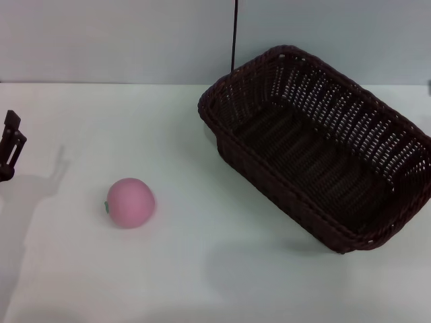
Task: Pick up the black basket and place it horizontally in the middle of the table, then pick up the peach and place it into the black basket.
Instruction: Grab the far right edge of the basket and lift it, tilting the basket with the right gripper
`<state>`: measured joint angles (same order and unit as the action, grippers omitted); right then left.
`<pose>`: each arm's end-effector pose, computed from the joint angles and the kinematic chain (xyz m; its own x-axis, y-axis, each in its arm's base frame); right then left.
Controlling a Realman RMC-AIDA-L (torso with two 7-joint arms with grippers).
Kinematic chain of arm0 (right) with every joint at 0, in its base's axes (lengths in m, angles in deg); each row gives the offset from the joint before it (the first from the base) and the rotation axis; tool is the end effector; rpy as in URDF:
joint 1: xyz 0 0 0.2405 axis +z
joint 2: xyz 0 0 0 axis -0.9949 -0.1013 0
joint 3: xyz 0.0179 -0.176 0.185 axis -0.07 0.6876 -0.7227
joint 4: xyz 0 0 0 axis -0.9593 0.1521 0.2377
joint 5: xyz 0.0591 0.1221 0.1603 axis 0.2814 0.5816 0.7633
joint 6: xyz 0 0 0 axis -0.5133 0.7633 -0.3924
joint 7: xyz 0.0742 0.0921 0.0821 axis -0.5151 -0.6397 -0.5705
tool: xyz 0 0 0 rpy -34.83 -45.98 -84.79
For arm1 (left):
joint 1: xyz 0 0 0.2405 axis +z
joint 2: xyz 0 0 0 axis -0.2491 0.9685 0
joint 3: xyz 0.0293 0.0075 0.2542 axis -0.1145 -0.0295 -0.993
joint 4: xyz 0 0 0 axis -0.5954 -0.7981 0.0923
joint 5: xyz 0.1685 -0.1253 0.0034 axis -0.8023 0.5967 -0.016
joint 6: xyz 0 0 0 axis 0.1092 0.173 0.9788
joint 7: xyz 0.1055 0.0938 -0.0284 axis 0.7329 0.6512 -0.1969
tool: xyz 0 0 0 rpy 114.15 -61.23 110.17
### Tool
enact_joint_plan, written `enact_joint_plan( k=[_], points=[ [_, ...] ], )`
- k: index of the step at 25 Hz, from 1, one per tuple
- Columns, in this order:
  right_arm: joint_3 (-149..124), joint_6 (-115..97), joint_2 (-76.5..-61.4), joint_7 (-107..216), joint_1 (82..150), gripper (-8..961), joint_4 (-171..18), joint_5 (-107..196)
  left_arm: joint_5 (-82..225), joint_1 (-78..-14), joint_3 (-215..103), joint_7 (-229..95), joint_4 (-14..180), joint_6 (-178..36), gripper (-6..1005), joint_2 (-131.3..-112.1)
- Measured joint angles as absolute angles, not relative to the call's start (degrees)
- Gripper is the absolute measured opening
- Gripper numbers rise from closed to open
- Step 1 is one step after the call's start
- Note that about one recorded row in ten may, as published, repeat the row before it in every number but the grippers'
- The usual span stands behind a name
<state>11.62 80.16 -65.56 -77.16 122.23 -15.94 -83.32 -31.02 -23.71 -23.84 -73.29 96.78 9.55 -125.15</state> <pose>0.2572 0.3769 0.1498 0.5072 -0.7979 -0.3257 -0.8523 -0.4086 -0.3265 -0.3529 0.2235 -0.0020 0.6761 -0.1808 0.7143 0.7135 -0.0814 -0.6959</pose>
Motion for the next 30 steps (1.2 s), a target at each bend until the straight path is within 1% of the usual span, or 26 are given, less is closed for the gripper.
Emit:
enact_joint_plan(
  k=[9,13,18,20,27,30],
  points=[
    [17.87,64.94,-68.41,-71.11,125.37,661,-30.23,-81.80,-31.03,-23.90,-24.03,-73.32,96.85,9.59,807,-125.18],
    [17.96,60.77,-69.15,-68.51,126.73,654,-35.10,-81.66,-31.07,-24.07,-24.08,-73.32,96.95,9.55,806,-125.27],
    [17.99,57.44,-70.44,-66.17,127.14,645,-37.36,-81.09,-30.99,-24.09,-24.10,-73.33,97.13,9.51,804,-125.27],
    [18.06,56.80,-70.72,-65.71,127.17,641,-37.93,-81.07,-30.84,-24.09,-24.11,-73.33,97.18,9.43,803,-125.27],
    [18.09,56.82,-70.80,-65.21,127.30,628,-38.53,-81.25,-30.78,-24.09,-24.11,-73.33,97.30,9.41,800,-125.27],
    [18.30,56.84,-70.91,-64.72,126.81,511,-37.84,-81.45,-30.76,-24.08,-24.10,-73.33,97.37,9.47,799,-125.27]
  ],
)
